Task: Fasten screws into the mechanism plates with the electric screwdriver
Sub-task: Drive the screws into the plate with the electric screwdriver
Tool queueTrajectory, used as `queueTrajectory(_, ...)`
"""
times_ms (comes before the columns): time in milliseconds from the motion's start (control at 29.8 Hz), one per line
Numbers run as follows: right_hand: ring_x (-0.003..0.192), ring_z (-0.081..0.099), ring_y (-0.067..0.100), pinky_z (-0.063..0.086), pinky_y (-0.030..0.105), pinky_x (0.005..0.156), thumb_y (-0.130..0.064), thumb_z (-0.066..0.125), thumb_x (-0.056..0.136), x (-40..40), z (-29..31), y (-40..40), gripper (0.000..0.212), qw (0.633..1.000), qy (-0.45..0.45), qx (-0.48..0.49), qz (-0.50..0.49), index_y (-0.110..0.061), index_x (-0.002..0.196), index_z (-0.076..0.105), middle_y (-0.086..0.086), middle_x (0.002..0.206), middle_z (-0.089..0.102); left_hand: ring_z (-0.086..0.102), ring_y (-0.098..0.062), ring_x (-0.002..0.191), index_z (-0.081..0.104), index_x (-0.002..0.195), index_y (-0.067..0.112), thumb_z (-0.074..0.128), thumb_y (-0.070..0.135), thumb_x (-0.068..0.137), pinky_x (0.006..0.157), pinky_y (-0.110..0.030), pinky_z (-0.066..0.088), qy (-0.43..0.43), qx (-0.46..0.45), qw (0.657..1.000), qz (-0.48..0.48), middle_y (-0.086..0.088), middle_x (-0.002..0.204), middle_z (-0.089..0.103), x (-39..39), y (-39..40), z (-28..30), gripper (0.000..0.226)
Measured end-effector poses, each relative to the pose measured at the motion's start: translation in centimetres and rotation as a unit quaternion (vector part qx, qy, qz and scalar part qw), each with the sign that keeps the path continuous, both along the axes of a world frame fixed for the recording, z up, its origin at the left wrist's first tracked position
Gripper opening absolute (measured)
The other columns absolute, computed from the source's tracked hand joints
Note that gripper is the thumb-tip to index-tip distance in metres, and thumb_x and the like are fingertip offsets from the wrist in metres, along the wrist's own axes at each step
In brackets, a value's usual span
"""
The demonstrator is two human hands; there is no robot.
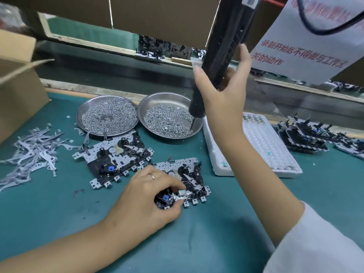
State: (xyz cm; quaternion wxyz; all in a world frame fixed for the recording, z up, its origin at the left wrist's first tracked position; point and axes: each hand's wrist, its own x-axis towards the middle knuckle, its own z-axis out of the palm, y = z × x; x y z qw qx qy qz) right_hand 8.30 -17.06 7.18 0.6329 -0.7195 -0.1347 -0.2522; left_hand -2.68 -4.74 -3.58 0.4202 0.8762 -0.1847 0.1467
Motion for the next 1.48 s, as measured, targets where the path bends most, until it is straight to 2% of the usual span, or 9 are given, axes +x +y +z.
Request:
queueTrajectory(134,0.067,0.053,0.025,0.052,0.051,0.063,-0.003,0.060,0.079,-1.0,0.3,0.9,0.068,0.999,-0.011,0.015,0.031,-0.018,0.138,0.031,-0.003,0.073,0.050,0.054,0.000,0.082,0.073,0.086,0.030,0.062,0.042,0.069,0.082,-0.019,0.043,-0.005,-0.013,1.000,0.002,0.026,0.079,0.064,0.2,0.1,0.0,0.024)
queueTrajectory(201,0.064,0.050,0.037,0.051,0.052,0.056,-0.001,0.057,0.075,-1.8,0.5,0.6,0.075,0.997,-0.017,0.040,0.064,-0.022,0.140,0.028,0.017,0.076,0.051,0.053,0.001,0.081,0.073,0.085,0.029,0.062,0.041,0.068,0.081,-0.019,0.043,-0.012,-0.016,1.000,0.001,0.026,0.078,0.063,0.3,0.0,0.1,0.024)
queueTrajectory(302,0.050,0.046,0.032,0.047,0.040,0.049,0.004,0.057,0.075,-2.7,0.8,0.0,0.058,0.987,-0.038,0.083,0.134,-0.018,0.125,0.038,0.019,0.069,0.049,0.053,0.000,0.080,0.074,0.084,0.029,0.062,0.042,0.067,0.081,-0.019,0.043,-0.015,-0.023,1.000,0.006,0.027,0.077,0.062,0.5,0.1,0.3,0.025)
queueTrajectory(403,0.040,0.045,0.024,0.042,0.028,0.047,0.000,0.060,0.084,-3.9,0.1,-0.3,0.032,0.976,-0.039,0.116,0.180,-0.021,0.101,0.043,0.004,0.056,0.047,0.055,-0.002,0.081,0.074,0.084,0.030,0.061,0.042,0.067,0.082,-0.021,0.044,-0.010,-0.031,0.999,0.009,0.027,0.077,0.063,0.6,0.1,0.4,0.025)
queueTrajectory(537,0.035,0.043,0.022,0.039,0.024,0.045,-0.006,0.061,0.078,-5.8,-1.8,-0.6,0.028,0.963,-0.015,0.159,0.216,-0.018,0.091,0.039,0.005,0.054,0.044,0.055,-0.003,0.080,0.074,0.085,0.031,0.062,0.042,0.067,0.082,-0.022,0.044,-0.006,-0.028,1.000,0.006,0.027,0.077,0.063,0.6,0.1,0.4,0.024)
queueTrajectory(772,0.034,0.042,0.021,0.037,0.023,0.044,-0.009,0.059,0.074,-6.6,-3.2,0.0,0.032,0.956,-0.001,0.189,0.223,-0.006,0.092,0.033,0.004,0.054,0.044,0.052,-0.003,0.078,0.071,0.082,0.029,0.069,0.034,0.066,0.079,-0.016,0.042,-0.017,-0.019,1.000,0.008,0.031,0.077,0.057,0.5,0.1,0.4,0.017)
queueTrajectory(939,0.034,0.042,0.022,0.037,0.021,0.043,-0.011,0.059,0.073,-6.8,-3.8,0.5,0.040,0.957,0.008,0.186,0.223,0.009,0.099,0.036,0.006,0.054,0.042,0.051,-0.004,0.078,0.071,0.079,0.024,0.074,0.025,0.062,0.078,-0.012,0.041,-0.007,-0.008,1.000,0.015,0.022,0.076,0.062,0.4,0.0,0.3,0.017)
queueTrajectory(1141,0.033,0.041,0.021,0.036,0.022,0.042,0.003,0.056,0.076,-6.9,-4.1,0.6,0.029,0.961,0.015,0.177,0.210,0.007,0.097,0.035,0.009,0.054,0.040,0.049,-0.005,0.077,0.071,0.078,0.022,0.072,0.029,0.064,0.078,-0.015,0.040,0.000,-0.003,1.000,0.014,0.022,0.074,0.059,0.4,0.1,0.3,0.015)
queueTrajectory(1476,0.033,0.042,0.019,0.036,0.020,0.042,0.005,0.052,0.077,-7.1,-4.2,0.7,0.025,0.962,0.011,0.185,0.201,0.001,0.094,0.034,0.004,0.052,0.042,0.049,-0.006,0.076,0.071,0.078,0.023,0.062,0.039,0.067,0.077,-0.017,0.042,-0.006,-0.010,1.000,0.009,0.024,0.074,0.058,0.4,0.1,0.3,0.022)
